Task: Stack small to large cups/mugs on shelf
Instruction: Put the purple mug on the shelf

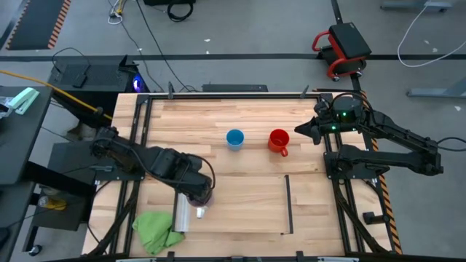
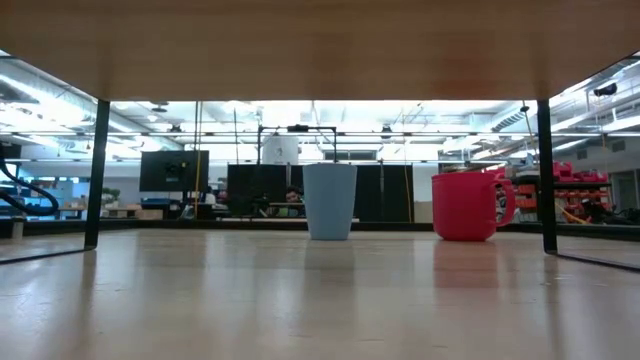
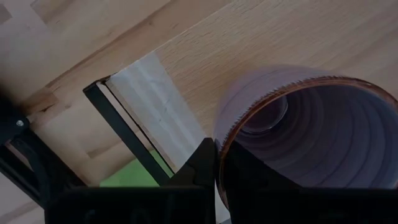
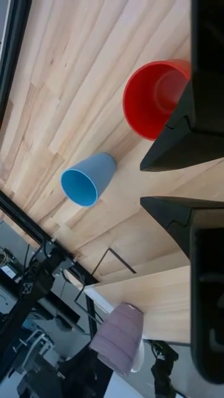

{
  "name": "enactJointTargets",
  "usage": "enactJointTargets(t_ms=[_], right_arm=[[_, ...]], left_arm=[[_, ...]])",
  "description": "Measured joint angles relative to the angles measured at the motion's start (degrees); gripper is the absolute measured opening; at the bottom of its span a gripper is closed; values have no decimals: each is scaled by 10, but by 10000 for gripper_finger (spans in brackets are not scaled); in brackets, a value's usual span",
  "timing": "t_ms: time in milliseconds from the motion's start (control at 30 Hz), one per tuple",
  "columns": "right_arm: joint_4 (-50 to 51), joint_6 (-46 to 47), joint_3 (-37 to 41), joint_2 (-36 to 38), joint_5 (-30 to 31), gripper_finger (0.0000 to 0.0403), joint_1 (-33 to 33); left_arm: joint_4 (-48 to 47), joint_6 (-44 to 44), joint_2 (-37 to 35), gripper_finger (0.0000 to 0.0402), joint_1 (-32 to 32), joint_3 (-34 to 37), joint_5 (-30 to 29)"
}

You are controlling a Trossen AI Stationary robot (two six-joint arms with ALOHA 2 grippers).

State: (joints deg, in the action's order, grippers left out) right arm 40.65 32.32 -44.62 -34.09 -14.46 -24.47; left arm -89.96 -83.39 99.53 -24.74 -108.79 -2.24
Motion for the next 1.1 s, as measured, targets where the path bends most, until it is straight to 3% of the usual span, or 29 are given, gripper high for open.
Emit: enactJointTargets(t_ms=[300, 500, 667, 933, 1100], right_arm=[[0, -6, 0, 0, 0, 83, 0], [0, -9, 0, 0, 0, 83, 0], [0, -9, 0, 0, 0, 83, 0], [0, -10, 0, 0, 0, 83, 0], [0, -14, 0, 0, 1, 83, 0]], left_arm=[[-2, 7, 2, 18, -3, -36, -12], [-2, 6, 2, 44, -3, -37, -10], [0, 5, 2, 17, -6, -37, -10], [0, -16, 6, 33, -21, -37, 27], [0, -25, 10, 17, -26, -33, 31]])
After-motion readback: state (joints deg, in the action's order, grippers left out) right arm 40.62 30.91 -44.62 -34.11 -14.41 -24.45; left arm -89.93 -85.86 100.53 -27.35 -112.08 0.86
